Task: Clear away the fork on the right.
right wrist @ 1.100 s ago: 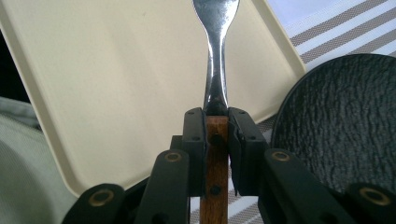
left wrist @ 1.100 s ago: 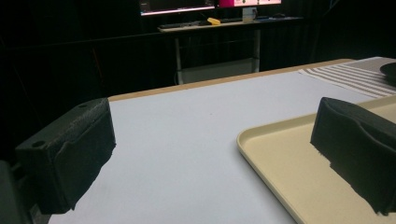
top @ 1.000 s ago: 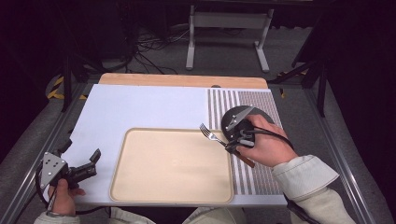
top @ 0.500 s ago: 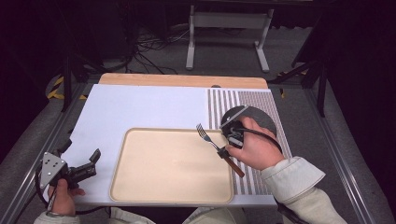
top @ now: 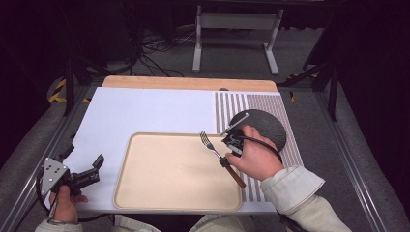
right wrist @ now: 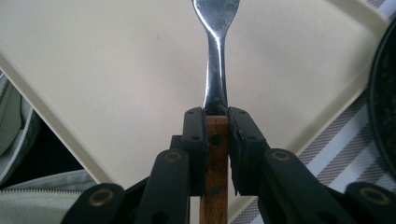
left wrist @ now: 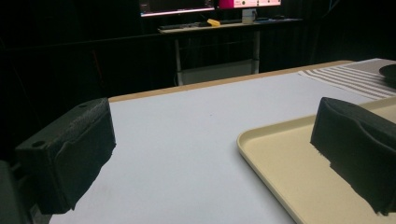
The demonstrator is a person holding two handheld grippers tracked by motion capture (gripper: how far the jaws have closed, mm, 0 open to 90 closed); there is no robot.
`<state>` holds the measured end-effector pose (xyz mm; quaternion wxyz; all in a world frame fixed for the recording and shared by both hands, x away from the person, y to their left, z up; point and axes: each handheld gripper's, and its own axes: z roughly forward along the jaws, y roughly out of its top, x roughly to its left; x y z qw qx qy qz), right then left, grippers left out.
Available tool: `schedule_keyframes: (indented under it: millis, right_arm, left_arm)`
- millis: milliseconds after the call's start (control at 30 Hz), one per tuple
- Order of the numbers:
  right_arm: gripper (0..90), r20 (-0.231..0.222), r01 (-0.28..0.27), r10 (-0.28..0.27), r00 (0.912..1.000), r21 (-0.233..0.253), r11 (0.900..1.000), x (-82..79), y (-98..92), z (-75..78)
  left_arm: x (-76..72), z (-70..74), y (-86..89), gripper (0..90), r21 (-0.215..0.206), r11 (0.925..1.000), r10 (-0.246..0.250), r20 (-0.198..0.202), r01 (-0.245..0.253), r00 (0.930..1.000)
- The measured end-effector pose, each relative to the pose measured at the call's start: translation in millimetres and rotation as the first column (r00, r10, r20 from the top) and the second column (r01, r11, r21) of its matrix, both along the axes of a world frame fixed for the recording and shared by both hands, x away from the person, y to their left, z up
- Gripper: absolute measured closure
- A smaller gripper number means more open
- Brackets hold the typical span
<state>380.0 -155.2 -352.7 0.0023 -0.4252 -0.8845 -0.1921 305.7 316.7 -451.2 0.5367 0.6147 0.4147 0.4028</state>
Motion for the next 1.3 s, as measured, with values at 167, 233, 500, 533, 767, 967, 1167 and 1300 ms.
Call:
schedule_keyframes:
  millis: [167,233,500,533,767,967,1167,1300]
  right_arm:
    - [78.0,-0.037,0.030,-0.030,0.9989,-0.011,1.000,0.2,6.2,-11.8]
    - [78.0,-0.045,0.037,-0.038,0.9983,-0.017,0.999,0.5,7.6,-15.5]
    - [78.0,-0.101,0.049,-0.053,0.9935,-0.044,0.998,2.0,14.7,-33.6]
    - [78.0,-0.103,0.054,-0.058,0.9930,-0.047,0.997,2.2,15.2,-34.7]
    - [78.0,-0.118,0.077,-0.084,0.9894,-0.060,0.995,3.1,18.0,-42.5]
    - [78.0,-0.141,0.081,-0.090,0.9859,-0.072,0.994,3.2,20.4,-48.8]
    - [77.9,-0.158,0.094,-0.106,0.9817,-0.084,0.992,3.4,22.1,-53.4]
    - [77.9,-0.169,0.095,-0.109,0.9796,-0.088,0.992,3.4,23.0,-55.9]
  left_arm:
    - [-0.1,0.0,0.1,0.5,0.000,1.0000,0.000,0.000,0.000,1.0000]
    - [0.0,0.0,0.2,0.5,0.000,1.0000,0.000,0.000,0.000,1.0000]
    - [-0.1,0.1,0.3,0.5,-0.001,1.0000,-0.001,0.000,0.001,1.0000]
    - [0.0,0.1,0.3,0.5,-0.001,1.0000,-0.001,0.000,0.001,1.0000]
    - [0.1,0.0,0.3,0.5,-0.002,1.0000,-0.002,0.000,0.002,1.0000]
    - [0.1,-0.1,0.4,0.5,-0.003,1.0000,-0.001,-0.001,0.001,1.0000]
    - [0.3,-0.2,0.7,0.5,-0.005,1.0000,-0.002,-0.001,0.002,1.0000]
    - [0.3,-0.2,0.7,0.5,-0.005,1.0000,-0.002,-0.001,0.002,1.0000]
